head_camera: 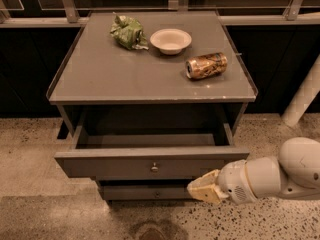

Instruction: Open top drawer

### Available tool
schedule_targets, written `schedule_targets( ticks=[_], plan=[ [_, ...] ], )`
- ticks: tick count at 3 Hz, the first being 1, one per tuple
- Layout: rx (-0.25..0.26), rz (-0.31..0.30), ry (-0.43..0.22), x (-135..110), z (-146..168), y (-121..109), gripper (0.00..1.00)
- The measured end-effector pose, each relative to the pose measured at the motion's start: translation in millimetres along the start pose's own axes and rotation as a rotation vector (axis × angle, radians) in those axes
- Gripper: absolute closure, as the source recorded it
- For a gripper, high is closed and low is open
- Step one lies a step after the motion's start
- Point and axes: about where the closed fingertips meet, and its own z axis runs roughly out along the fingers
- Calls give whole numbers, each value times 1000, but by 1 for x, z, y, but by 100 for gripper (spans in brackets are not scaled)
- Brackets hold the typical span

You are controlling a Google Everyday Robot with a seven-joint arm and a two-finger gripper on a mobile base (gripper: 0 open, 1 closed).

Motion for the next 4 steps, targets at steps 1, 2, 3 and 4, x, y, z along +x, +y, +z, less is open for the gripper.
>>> schedule_targets(
  ticks=[1, 2, 3, 4],
  plan=[
    [-8, 3, 13, 5, 3, 5, 100],
    [-8, 3, 13, 5, 3, 5, 81],
    [-8, 3, 13, 5, 3, 5, 58],
    [-8, 3, 13, 5, 3, 5, 35]
  ],
)
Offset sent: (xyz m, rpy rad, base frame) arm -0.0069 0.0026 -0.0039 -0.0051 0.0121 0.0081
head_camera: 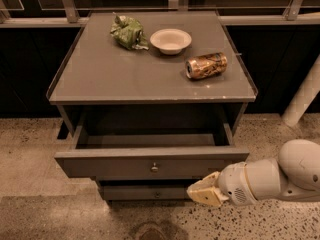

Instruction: Open top drawer

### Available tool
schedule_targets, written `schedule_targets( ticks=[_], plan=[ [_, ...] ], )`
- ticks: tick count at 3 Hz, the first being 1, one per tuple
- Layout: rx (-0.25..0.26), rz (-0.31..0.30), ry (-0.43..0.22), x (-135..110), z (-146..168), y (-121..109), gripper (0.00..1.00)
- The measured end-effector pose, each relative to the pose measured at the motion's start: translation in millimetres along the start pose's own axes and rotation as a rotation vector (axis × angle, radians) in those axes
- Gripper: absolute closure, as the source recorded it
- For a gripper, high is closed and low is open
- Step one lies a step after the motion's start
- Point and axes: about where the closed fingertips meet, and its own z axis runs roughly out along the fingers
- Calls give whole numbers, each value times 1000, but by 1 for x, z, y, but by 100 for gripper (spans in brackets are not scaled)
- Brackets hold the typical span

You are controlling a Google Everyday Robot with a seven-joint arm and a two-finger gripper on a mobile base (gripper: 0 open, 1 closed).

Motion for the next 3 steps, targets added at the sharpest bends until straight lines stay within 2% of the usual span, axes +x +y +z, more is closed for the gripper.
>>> schedule_targets(
  ticks=[1, 2, 3],
  plan=[
    [0, 0, 0, 0, 0, 0, 12],
    [0, 0, 0, 0, 0, 0, 0],
    [0, 0, 0, 0, 0, 0, 0]
  ],
)
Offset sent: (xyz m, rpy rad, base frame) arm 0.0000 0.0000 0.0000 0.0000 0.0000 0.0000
